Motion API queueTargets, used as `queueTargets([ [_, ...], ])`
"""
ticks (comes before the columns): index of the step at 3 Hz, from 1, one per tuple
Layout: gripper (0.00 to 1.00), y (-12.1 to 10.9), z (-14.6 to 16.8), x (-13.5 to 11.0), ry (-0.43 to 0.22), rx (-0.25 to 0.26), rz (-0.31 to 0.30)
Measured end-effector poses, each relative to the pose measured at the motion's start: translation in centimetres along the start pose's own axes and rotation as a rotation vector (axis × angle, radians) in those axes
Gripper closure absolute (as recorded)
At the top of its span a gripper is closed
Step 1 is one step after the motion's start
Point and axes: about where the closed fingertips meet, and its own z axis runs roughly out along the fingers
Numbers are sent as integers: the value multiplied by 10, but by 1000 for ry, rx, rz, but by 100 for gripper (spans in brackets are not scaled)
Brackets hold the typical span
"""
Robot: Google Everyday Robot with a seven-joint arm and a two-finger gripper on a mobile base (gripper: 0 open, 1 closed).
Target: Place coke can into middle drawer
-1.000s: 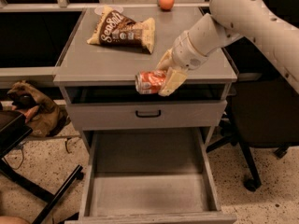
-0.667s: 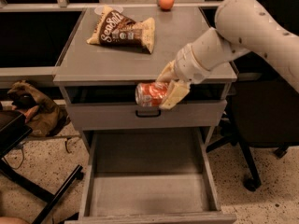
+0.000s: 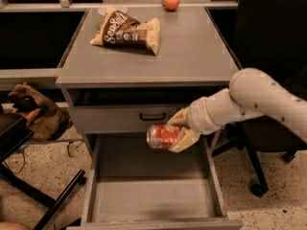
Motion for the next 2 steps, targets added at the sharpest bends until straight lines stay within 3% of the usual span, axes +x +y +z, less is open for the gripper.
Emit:
queueTargets([
  [1,100,32,41,50,-20,26,94],
  [2,100,34,46,52,-32,24,97],
])
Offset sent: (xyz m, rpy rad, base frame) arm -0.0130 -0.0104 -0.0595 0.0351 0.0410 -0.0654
